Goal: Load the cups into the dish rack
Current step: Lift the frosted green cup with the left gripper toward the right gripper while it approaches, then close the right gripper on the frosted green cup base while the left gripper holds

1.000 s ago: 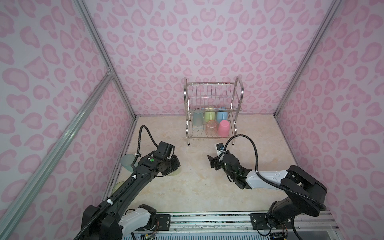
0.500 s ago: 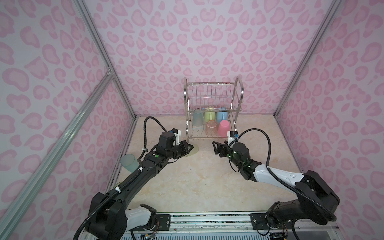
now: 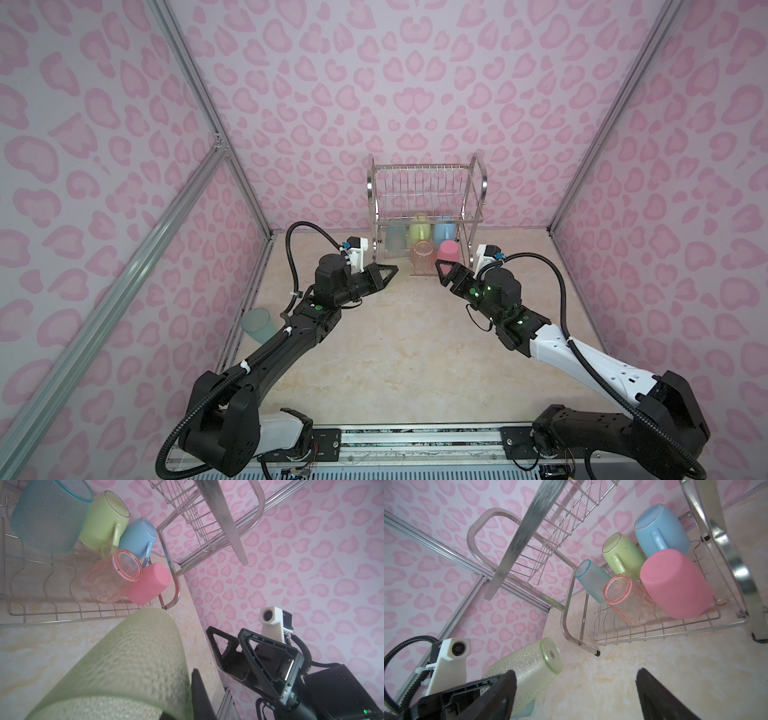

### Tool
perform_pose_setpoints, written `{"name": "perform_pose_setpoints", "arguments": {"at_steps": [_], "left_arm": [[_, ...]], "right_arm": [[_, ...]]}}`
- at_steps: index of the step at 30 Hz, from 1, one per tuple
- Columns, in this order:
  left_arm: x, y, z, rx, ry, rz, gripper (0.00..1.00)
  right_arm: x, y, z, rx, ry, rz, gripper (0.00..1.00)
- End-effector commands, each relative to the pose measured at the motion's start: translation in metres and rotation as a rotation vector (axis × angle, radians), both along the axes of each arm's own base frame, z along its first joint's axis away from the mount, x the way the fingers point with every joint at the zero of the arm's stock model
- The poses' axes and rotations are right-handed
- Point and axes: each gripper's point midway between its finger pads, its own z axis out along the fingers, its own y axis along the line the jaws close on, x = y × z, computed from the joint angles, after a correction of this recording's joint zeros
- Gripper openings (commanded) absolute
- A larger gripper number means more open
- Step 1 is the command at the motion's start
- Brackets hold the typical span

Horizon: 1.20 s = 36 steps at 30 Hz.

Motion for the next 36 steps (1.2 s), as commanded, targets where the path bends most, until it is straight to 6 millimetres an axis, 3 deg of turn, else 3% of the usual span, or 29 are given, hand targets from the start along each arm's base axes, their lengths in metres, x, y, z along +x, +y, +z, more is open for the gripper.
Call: {"name": "perform_pose_setpoints", "arguments": {"at_steps": [1, 10, 15, 27, 36], "left_arm": [[0.001, -0.004, 0.024, -0.064, -0.097, -0.018, 0.03], [0.003, -0.006, 0.029, -0.144, -0.120, -0.022, 0.03], [0.002, -0.008, 0.034, -0.192, -0.131, -0.037, 0.03], [0.001, -0.033, 0.024, -0.232, -0.112, -0.113, 0.03], [-0.003, -0.040, 0.028, -0.235, -0.125, -0.130, 0.03]], "right_arm": [[-0.002, 0.001, 0.004, 0.090, 0.057, 0.006, 0.89], [0.009, 0.018, 0.012, 0.274, 0.136, 0.064, 0.89], [0.018, 0.034, 0.006, 0.374, 0.186, 0.103, 0.88], [0.031, 0.055, 0.000, 0.461, 0.220, 0.131, 0.88], [0.042, 0.073, -0.011, 0.513, 0.267, 0.142, 0.84]]}}
